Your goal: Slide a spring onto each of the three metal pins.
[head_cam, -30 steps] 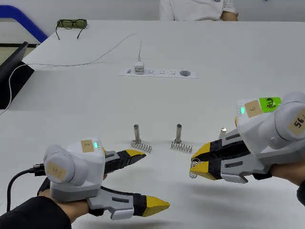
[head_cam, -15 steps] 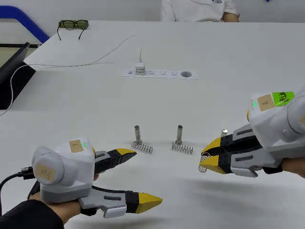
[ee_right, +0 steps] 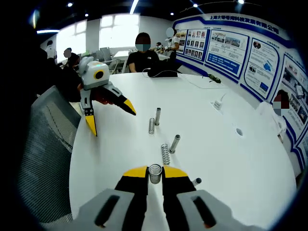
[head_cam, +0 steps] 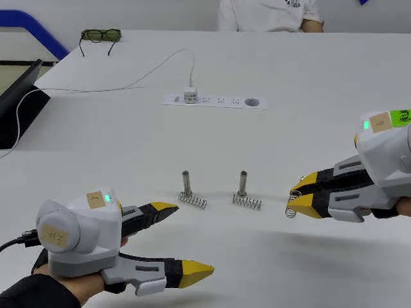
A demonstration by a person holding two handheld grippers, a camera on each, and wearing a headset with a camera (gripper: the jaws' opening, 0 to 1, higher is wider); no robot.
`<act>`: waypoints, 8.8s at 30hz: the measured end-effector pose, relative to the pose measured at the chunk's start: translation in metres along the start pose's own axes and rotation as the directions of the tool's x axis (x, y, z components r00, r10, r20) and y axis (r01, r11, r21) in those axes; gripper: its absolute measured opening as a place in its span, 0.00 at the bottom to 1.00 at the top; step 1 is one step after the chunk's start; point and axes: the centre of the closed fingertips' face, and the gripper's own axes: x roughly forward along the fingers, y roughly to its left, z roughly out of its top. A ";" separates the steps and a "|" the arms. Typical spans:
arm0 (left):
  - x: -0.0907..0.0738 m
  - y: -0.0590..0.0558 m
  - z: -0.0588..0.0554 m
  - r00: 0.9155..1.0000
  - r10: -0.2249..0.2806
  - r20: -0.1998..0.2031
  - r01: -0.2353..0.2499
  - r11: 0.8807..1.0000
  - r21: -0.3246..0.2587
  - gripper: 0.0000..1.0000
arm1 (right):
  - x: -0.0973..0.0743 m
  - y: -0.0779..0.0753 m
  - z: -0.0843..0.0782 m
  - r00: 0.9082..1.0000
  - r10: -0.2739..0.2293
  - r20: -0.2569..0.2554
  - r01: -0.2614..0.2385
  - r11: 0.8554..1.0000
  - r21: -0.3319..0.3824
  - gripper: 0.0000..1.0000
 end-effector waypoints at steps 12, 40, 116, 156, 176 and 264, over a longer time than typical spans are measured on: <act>-0.001 0.001 -0.003 1.000 0.008 0.001 -0.008 1.000 -0.009 0.75 | -0.012 -0.029 -0.002 0.997 -0.077 -0.001 0.077 0.996 0.040 0.12; -0.001 0.002 -0.007 1.000 0.013 -0.005 -0.013 1.000 -0.013 0.73 | -0.006 -0.074 -0.013 0.978 -0.207 0.014 0.201 0.963 0.180 0.12; 0.001 0.000 -0.010 1.000 0.016 -0.011 -0.016 1.000 -0.022 0.72 | 0.028 -0.036 -0.084 0.985 -0.141 -0.102 0.164 0.949 0.270 0.16; 0.001 -0.002 -0.012 1.000 0.014 -0.020 -0.014 1.000 -0.019 0.71 | 0.086 -0.022 -0.024 0.998 -0.022 -0.061 0.027 0.996 0.083 0.17; 0.001 -0.001 -0.014 1.000 0.013 -0.024 -0.014 1.000 -0.025 0.71 | 0.103 -0.024 -0.036 0.993 0.025 -0.118 -0.015 0.997 0.081 0.15; 0.027 -0.023 -0.003 0.988 -0.135 -0.078 0.148 0.969 0.198 0.25 | 0.079 0.075 0.000 0.948 0.284 -0.144 -0.306 0.939 -0.159 0.12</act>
